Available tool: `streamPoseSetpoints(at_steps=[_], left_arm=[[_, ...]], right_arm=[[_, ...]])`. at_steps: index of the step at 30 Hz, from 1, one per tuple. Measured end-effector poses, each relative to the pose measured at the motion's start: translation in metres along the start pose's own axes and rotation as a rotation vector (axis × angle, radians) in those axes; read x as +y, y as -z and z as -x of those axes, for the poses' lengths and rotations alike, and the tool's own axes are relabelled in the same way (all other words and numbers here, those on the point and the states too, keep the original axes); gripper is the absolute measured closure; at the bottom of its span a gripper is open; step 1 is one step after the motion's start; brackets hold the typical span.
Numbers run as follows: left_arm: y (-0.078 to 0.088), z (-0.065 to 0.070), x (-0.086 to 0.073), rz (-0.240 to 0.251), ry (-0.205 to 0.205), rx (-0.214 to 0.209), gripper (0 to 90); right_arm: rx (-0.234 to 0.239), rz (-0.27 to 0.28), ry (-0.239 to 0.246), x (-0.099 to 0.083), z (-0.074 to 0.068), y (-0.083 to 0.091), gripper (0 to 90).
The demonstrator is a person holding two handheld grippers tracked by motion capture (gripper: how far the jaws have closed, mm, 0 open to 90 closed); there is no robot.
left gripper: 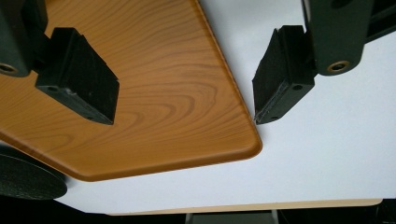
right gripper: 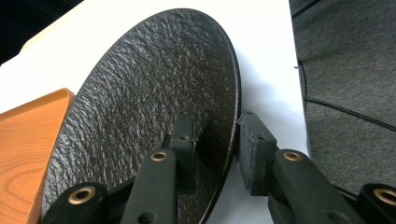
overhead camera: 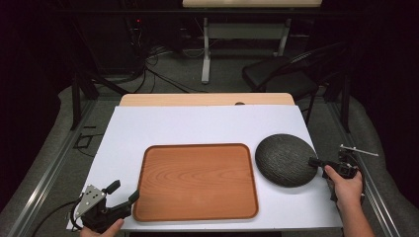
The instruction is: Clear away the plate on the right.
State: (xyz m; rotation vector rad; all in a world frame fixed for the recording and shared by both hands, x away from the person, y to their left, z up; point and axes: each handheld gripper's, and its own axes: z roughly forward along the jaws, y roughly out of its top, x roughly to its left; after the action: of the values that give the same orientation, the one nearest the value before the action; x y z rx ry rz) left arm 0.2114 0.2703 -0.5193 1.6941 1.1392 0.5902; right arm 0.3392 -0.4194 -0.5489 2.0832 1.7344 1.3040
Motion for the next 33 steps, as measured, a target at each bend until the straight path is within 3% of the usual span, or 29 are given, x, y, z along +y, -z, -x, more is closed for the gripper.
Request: streamPoseSetpoints(at_steps=[7,15,24,33], left_arm=[[0.0,0.0,0.0,0.001,-0.001,-0.005,23.1],[0.0,0.0,0.0,0.001,-0.002,-0.006,23.1],[-0.001,0.0,0.0,-0.001,-0.002,-0.004,23.1],[-0.001,0.0,0.0,-0.001,-0.001,-0.003,23.1]], right_arm=[[0.015,0.006,-0.006,0.002,-0.002,0.003,73.0],[0.012,0.019,0.026,0.005,-0.007,0.006,74.0],[0.067,0.002,-0.083,0.009,-0.006,0.012,80.2],[0.072,0.004,-0.057,0.015,-0.014,0.016,81.6]])
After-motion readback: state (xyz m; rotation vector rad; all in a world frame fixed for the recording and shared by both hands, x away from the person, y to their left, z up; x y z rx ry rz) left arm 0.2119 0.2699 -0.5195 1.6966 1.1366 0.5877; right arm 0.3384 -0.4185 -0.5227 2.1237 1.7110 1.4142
